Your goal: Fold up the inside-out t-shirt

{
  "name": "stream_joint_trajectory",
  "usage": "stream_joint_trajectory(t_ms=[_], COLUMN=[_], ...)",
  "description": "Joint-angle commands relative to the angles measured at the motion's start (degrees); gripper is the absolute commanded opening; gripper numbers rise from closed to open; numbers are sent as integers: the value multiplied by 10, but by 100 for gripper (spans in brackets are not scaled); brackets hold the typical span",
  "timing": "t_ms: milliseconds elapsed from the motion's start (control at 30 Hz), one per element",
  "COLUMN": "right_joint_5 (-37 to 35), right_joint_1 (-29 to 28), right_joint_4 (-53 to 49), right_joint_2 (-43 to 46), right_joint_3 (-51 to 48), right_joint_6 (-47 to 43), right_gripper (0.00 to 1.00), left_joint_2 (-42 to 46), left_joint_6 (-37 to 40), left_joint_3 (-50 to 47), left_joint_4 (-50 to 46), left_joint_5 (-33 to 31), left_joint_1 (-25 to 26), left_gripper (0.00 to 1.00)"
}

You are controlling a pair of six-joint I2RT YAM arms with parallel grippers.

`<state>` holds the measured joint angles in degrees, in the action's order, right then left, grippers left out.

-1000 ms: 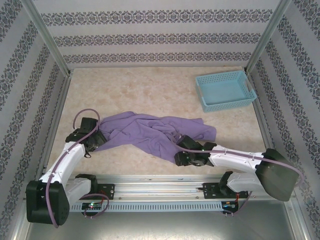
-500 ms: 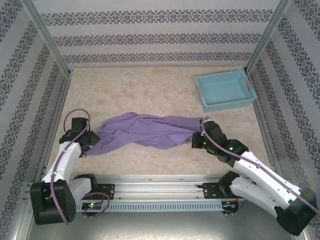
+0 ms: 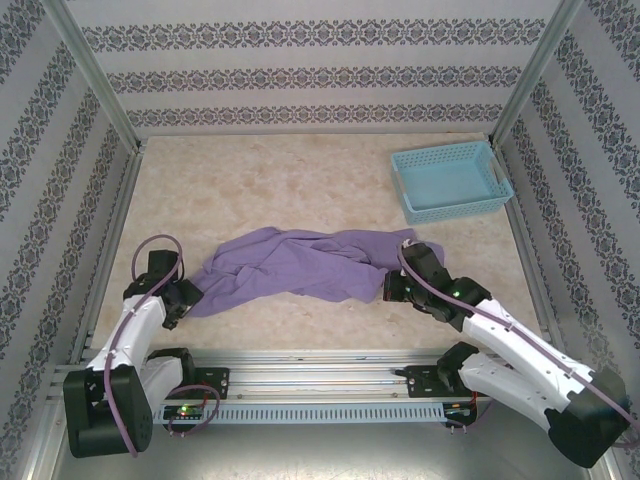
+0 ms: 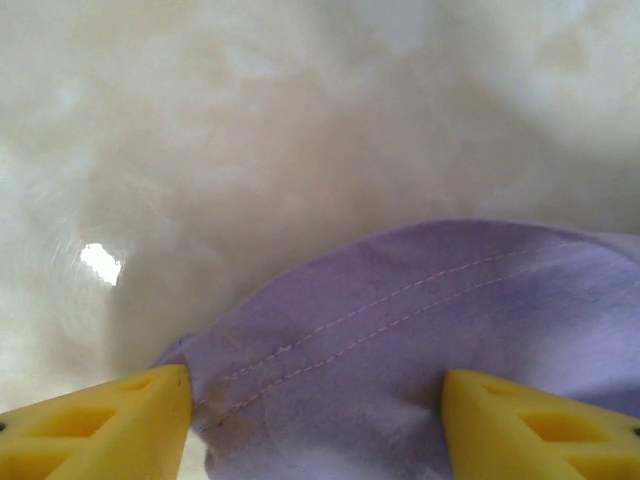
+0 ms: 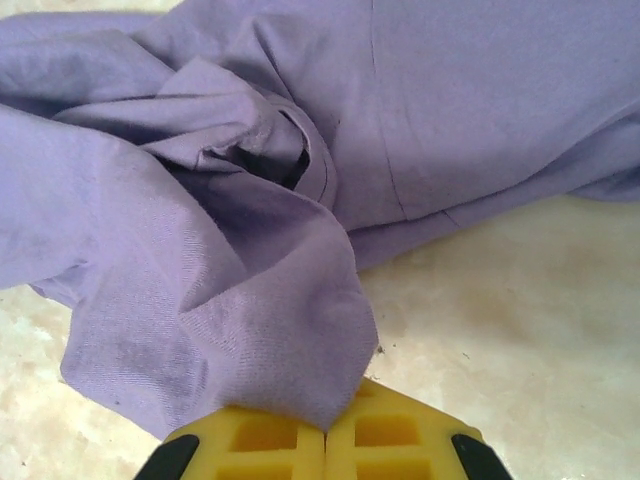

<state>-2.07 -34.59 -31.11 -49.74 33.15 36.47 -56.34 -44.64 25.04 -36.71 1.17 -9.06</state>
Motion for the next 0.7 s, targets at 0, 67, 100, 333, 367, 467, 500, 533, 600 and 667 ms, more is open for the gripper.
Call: stream_joint_trajectory(t_ms=[0,67,100,333,367,467,500,533,600,667], right_joint_5=[3,-10,-16,-16,-15,-2,3,5,4,1], right_joint_1=[4,7,9,48,56,89,104,115,140,152], right_joint_4=[10,0,-8,-40,-47,-76,-90,-105,-147,-173], right_joint_2=[-6,-5,-2,15,17,10,3,-6,-25,-34], right_joint_3=[19,30,37,86,100,167,204,243,353,459], right_joint_6=[-7,-15,-21,-55,-62,-100,-117,-134,-170,-192], right_gripper=[0,0,0,0,0,0,0,0,0,0], left_joint_2=[-19,-39,-49,-62,-54,-20,-11,-3,9,25], left_joint_6=[-21,-23,-24,-19,-18,-2,6,12,27,33], left_joint_3=[-6,-8,-7,45,63,162,214,263,393,499], left_joint_4=[-5,13,21,34,31,-26,-51,-73,-120,-145], left_joint_5=[13,25,29,42,46,24,10,-2,-24,-50], left_joint_1=[3,4,4,4,4,4,4,4,4,4], left_gripper=[62,55,49,8,2,0,0,0,0,0])
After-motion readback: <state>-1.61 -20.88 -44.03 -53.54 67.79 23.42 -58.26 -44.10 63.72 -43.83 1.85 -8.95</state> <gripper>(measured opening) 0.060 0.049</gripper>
